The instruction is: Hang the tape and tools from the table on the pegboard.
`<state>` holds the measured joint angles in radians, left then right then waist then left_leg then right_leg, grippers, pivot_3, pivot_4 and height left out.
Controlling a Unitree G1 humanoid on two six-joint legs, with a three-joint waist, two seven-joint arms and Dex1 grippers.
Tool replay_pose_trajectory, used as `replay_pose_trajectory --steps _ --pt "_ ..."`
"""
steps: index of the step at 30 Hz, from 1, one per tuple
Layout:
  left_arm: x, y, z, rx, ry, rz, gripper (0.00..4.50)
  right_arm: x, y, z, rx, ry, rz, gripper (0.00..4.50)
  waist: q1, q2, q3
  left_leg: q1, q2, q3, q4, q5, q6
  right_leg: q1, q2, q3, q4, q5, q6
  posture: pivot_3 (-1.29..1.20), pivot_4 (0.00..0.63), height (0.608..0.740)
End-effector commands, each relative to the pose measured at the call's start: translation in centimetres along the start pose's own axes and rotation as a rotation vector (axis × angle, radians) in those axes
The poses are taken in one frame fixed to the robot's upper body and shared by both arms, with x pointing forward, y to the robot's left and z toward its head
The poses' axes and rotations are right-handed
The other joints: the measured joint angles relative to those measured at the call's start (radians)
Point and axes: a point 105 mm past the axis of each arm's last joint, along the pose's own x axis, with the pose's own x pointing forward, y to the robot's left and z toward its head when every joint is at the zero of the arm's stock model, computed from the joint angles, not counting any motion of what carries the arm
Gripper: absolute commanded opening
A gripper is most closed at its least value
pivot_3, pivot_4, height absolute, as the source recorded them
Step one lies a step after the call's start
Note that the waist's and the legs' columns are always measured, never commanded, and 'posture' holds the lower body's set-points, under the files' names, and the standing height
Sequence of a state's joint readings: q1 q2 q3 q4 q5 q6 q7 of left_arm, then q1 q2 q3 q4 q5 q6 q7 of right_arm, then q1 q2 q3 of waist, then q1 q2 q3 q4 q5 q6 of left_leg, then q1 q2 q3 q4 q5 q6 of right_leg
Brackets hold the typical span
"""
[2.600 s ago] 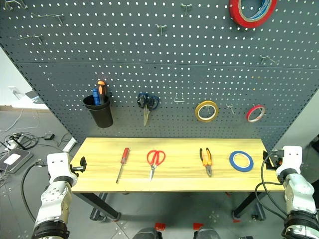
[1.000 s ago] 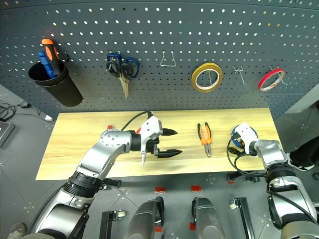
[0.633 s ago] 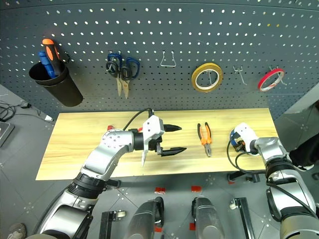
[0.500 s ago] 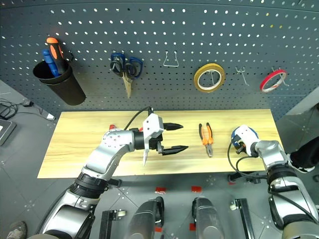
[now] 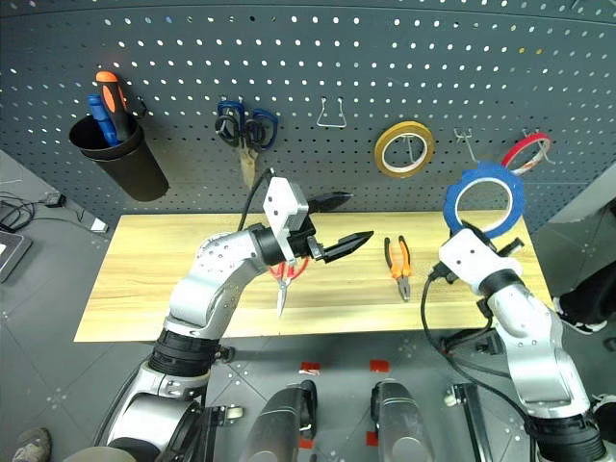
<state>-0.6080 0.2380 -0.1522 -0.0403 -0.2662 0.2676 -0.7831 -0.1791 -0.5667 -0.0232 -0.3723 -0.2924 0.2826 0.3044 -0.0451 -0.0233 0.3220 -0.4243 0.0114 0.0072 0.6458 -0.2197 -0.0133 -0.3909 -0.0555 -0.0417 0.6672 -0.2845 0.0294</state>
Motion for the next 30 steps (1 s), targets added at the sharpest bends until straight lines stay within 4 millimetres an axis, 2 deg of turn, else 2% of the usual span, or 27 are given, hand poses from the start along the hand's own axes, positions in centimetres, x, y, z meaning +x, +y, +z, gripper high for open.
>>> replay_pose_trajectory --steps 1,4,12,15,19,23,27,29,30 --pt "1.3 0.2 1.4 0.051 -0.041 0.027 4.14 1.1 -2.4 0.0 0.047 -0.040 -0.054 0.67 0.000 0.000 0.000 0.000 0.000 0.000 0.000 0.000 0.000 0.000 0.000 0.000 0.000 0.001 -0.002 -0.15 0.305 0.740" --pt "1.8 0.1 1.6 0.046 -0.055 0.037 4.14 2.5 -3.3 -0.1 0.108 -0.070 -0.040 0.67 -0.002 0.000 0.000 0.000 0.000 0.000 0.000 0.000 0.000 0.000 0.000 0.000 0.000 0.001 -0.003 -0.15 0.303 0.740" --pt "1.9 0.9 1.4 0.055 -0.055 0.100 4.14 5.3 -2.9 0.6 0.233 -0.176 0.093 0.67 -0.011 0.000 0.000 -0.002 0.000 0.002 -0.001 -0.001 0.002 0.000 -0.001 0.000 -0.003 0.001 -0.002 -0.13 0.297 0.740" --pt "1.2 2.0 1.1 0.079 -0.040 0.159 4.14 5.3 -2.3 0.4 0.263 -0.166 0.111 1.68 -0.010 0.000 0.000 -0.002 0.000 0.001 -0.001 -0.001 0.002 0.000 -0.001 -0.001 -0.002 0.001 -0.002 -0.13 0.297 0.740" --pt "-1.6 4.2 -0.5 0.099 0.040 0.253 4.14 4.0 0.0 -0.4 0.340 -0.094 0.127 3.01 -0.010 0.000 0.000 -0.002 0.000 0.001 -0.001 -0.001 0.002 0.000 -0.001 -0.001 -0.001 0.001 -0.002 -0.13 0.297 0.740" --pt "-5.9 5.4 -3.2 0.131 0.196 0.235 4.14 2.1 2.9 -0.6 0.491 0.025 0.130 4.36 -0.012 0.000 0.000 -0.001 0.001 0.001 -0.001 -0.001 0.002 -0.001 -0.001 0.000 -0.001 0.001 -0.002 -0.12 0.309 0.740" --pt "-10.9 4.9 -6.2 0.113 0.412 0.051 4.14 1.8 6.3 0.1 0.619 0.180 0.123 4.45 -0.013 0.000 0.000 -0.001 0.001 0.001 -0.001 -0.001 0.001 -0.005 -0.001 0.002 0.004 0.001 -0.003 -0.12 0.311 0.740" --pt "-12.6 4.7 -7.2 0.105 0.497 -0.010 4.14 2.0 7.8 0.1 0.645 0.273 0.132 4.45 -0.011 0.000 0.000 -0.001 0.001 0.002 0.000 -0.001 0.001 -0.007 -0.002 0.003 0.008 0.000 -0.004 -0.12 0.314 0.740" --pt "-13.8 4.7 -7.9 0.099 0.551 -0.038 4.14 2.2 9.4 0.4 0.679 0.331 0.187 4.45 -0.008 0.000 0.000 -0.001 0.000 0.002 -0.001 -0.001 0.001 -0.009 -0.002 0.003 0.010 0.000 -0.005 -0.12 0.313 0.740"
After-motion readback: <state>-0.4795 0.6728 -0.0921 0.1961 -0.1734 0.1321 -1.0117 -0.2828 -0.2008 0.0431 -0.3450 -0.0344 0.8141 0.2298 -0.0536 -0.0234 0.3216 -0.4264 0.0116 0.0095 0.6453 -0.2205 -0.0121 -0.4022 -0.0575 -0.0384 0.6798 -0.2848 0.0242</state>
